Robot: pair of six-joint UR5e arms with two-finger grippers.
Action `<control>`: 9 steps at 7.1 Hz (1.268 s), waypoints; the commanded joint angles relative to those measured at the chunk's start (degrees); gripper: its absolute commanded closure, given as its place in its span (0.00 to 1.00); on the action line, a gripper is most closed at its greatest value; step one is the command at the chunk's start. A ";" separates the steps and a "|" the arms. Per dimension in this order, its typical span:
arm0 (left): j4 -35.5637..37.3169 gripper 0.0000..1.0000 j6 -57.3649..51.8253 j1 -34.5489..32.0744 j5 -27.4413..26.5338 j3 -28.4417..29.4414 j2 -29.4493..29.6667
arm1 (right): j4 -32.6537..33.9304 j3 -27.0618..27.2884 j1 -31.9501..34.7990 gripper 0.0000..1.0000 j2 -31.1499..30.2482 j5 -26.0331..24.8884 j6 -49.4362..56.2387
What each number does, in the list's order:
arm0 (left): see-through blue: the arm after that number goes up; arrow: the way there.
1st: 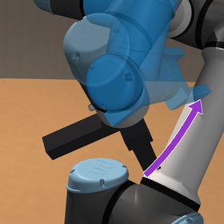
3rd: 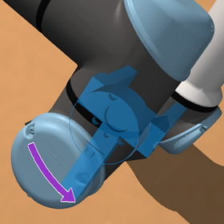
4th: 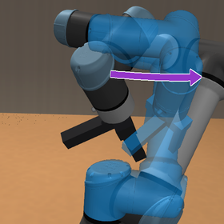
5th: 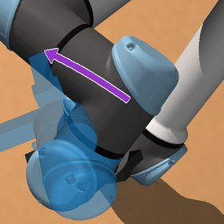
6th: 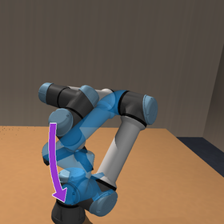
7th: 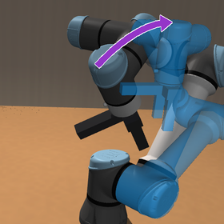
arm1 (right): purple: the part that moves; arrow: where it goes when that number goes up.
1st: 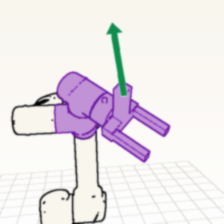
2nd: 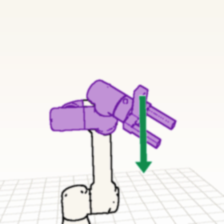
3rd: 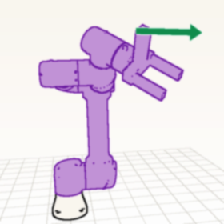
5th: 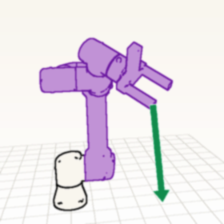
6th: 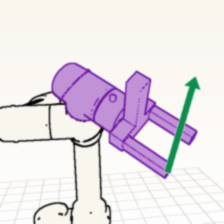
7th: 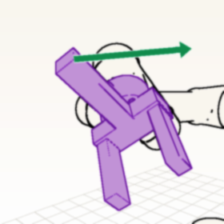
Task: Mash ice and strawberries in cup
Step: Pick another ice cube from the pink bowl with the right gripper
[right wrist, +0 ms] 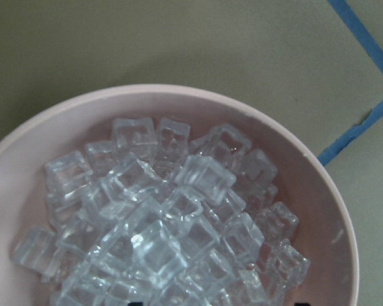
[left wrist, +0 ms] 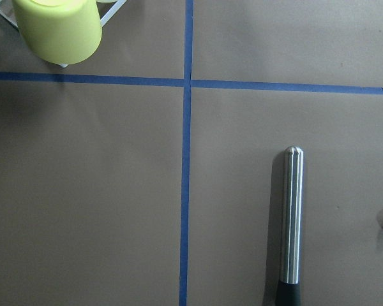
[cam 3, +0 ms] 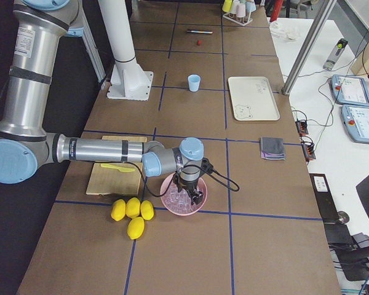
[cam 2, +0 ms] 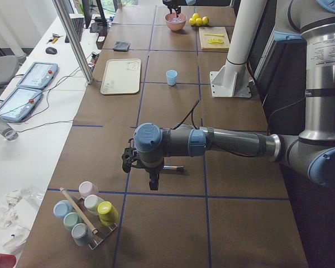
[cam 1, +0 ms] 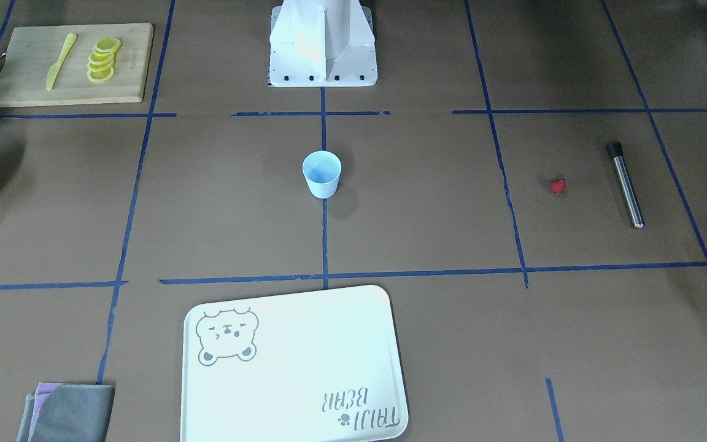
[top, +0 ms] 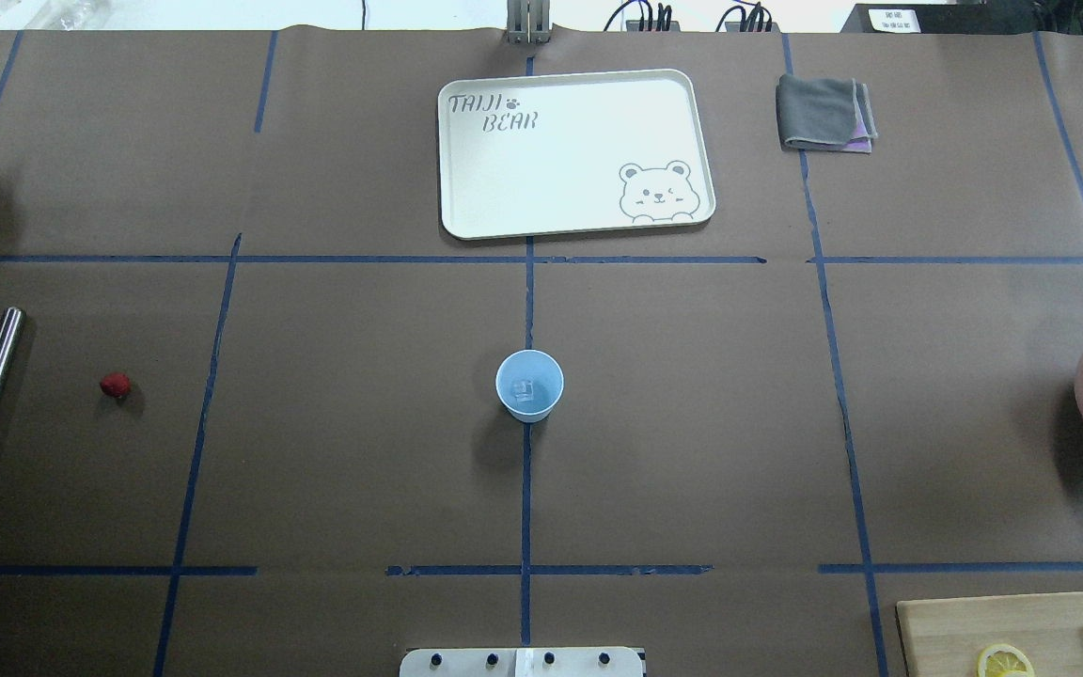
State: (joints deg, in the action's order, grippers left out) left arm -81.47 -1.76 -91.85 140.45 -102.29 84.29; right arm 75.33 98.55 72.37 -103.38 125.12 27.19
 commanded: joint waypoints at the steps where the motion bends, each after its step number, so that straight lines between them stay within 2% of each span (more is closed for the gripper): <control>1: 0.00 0.00 0.00 0.00 0.00 -0.01 0.00 | -0.01 -0.90 -0.12 0.17 0.10 0.04 -0.12; 6: 0.00 0.00 0.00 0.00 0.18 -0.01 0.00 | 0.08 -1.61 -1.61 0.18 0.10 0.04 -0.65; 7: 0.00 0.00 0.00 0.00 0.18 0.07 0.00 | -0.01 -1.61 -1.62 0.26 0.10 0.04 -0.65; 8: 0.00 0.00 0.00 0.00 0.18 0.08 0.00 | -0.01 -1.61 -1.62 0.45 0.10 0.13 -0.65; 9: 0.00 0.00 0.00 0.00 0.18 0.25 0.00 | -0.01 -1.52 -1.62 0.79 0.10 0.13 -0.65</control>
State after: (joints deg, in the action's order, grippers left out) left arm -81.47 -1.76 -91.85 140.63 -102.18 84.29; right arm 75.33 96.98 70.80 -103.27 125.21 26.55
